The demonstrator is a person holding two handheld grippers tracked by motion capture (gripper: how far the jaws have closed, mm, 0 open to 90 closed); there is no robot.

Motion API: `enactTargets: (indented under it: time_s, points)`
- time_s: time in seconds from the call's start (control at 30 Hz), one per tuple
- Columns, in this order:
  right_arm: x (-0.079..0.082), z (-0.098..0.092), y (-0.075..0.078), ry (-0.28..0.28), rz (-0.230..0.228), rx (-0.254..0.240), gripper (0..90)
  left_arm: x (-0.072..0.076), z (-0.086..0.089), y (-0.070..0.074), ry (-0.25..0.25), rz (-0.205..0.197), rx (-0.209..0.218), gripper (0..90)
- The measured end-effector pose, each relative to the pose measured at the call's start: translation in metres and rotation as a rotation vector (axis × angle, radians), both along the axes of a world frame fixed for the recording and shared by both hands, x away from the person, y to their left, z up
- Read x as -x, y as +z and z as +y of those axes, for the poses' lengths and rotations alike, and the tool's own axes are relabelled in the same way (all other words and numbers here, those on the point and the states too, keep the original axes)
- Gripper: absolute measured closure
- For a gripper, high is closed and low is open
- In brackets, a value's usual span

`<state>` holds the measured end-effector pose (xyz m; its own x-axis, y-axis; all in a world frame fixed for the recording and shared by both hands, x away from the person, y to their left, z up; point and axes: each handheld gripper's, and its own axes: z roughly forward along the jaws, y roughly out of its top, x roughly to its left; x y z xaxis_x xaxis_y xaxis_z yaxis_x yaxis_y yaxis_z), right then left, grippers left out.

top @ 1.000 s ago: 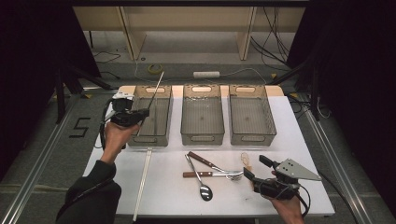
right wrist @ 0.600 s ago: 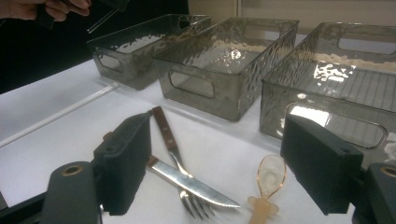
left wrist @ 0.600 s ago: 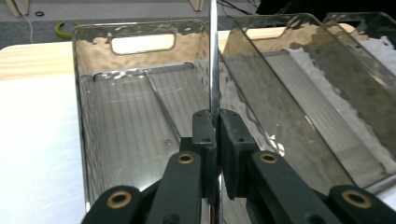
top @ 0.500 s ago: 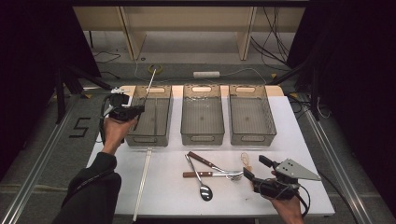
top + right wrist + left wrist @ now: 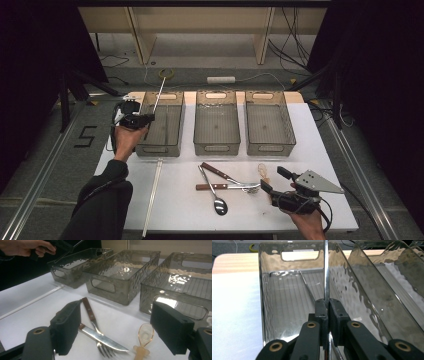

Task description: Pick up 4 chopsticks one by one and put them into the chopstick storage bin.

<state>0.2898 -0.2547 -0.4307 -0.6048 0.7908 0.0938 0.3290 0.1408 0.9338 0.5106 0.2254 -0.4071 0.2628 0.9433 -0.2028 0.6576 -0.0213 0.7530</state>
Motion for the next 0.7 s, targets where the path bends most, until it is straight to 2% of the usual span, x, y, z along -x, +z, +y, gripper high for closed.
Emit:
enactTargets:
  time_s: [0.3,0.7]
  points:
    - [0.0,0.0,0.0,0.001,0.001,0.001,25.7,-0.005,-0.006,-0.009,0.003,0.02,-0.01,84.6]
    - [0.0,0.0,0.0,0.002,0.0,0.001,25.7,-0.009,-0.008,-0.021,0.024,0.066,-0.021,84.5]
